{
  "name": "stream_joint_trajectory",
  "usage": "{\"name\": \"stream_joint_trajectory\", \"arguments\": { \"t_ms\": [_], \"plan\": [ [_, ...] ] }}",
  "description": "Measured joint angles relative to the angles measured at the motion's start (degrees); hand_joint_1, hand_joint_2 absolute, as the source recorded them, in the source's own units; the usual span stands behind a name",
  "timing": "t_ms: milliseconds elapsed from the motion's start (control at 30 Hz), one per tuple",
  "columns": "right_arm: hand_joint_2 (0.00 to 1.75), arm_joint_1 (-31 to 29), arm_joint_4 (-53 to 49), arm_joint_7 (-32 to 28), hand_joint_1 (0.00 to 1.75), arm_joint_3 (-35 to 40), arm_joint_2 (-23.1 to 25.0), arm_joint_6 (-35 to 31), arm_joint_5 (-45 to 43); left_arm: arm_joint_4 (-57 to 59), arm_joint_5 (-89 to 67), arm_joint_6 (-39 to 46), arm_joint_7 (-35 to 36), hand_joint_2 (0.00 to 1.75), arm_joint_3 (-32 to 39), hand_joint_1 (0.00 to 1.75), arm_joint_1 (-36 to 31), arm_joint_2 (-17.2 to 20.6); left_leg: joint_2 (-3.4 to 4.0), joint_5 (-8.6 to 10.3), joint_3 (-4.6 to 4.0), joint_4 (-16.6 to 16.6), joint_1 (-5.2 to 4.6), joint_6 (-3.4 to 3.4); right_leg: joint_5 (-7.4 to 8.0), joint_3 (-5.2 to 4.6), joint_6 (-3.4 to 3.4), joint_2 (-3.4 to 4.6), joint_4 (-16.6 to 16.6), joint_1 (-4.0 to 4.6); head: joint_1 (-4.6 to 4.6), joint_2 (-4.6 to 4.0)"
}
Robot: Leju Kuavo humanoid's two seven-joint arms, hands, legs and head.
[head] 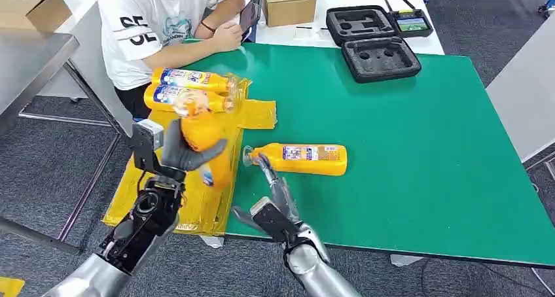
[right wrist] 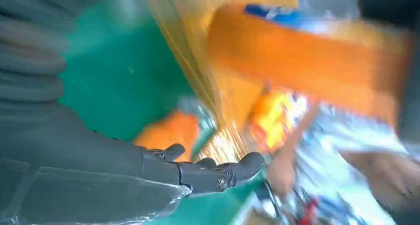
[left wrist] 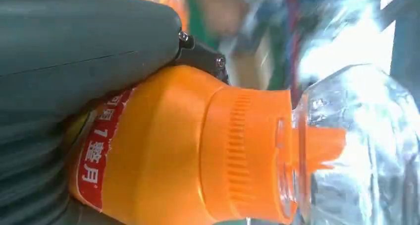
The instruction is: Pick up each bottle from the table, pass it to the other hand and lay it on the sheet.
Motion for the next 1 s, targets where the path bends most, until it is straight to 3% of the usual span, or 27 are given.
{"name": "stream_joint_trajectory", "arguments": {
  "t_ms": [133,367,600,633,800,1000],
  "plan": [
    [0.0,2.22,-7.98,-0.57,0.0,-0.79,-1.59,-3.25,-1.14,0.0,-8.6,7.55,-3.69,1.75,3.92,1.75,0.19,1.49,0.0,0.0,0.0,0.0,0.0,0.0,0.0,0.0,0.0,0.0,0.0,0.0,0.0,0.0],
    [0.0,4.3,-15.29,-3.57,0.0,-1.42,-3.25,-4.17,-5.08,0.04,-12.86,10.88,-4.59,1.75,7.4,1.75,0.53,3.97,0.0,0.0,-0.03,-0.01,0.0,0.0,-0.01,-0.01,0.0,-0.02,0.0,0.0,-0.02,0.0],
    [0.0,6.78,-24.46,-6.8,0.0,-1.05,-4.87,-8.45,-13.53,4.12,-34.96,9.67,3.41,1.75,7.67,1.75,-1.77,8.28,0.0,0.0,-0.01,-0.01,0.0,0.0,0.0,-0.03,0.0,-0.01,0.0,0.0,0.0,0.0],
    [1.75,6.79,-25.48,-6.8,0.0,-0.96,-5.14,-8.67,-13.93,5.61,-39.0,9.26,4.37,1.75,7.27,1.75,-2.35,8.88,0.0,0.0,-0.01,-0.01,0.0,0.0,0.0,-0.03,0.0,0.0,0.0,0.0,0.0,0.0],
    [1.75,6.79,-29.24,-6.82,0.0,-1.01,-6.03,-7.21,-15.19,13.91,-50.4,2.65,7.35,1.75,3.23,1.75,-6.81,11.15,0.0,0.02,-0.01,-0.01,0.0,-0.02,0.01,-0.02,0.0,0.0,0.0,0.0,0.02,0.0],
    [1.75,6.21,-30.18,-6.82,0.0,-1.03,-6.18,-5.98,-14.12,21.49,-53.52,-2.31,8.16,1.75,-0.97,1.75,-11.76,11.71,-0.01,0.03,-0.02,0.01,0.0,-0.01,0.0,-0.02,0.0,-0.02,0.01,-0.01,0.0,0.0]
  ]
}}
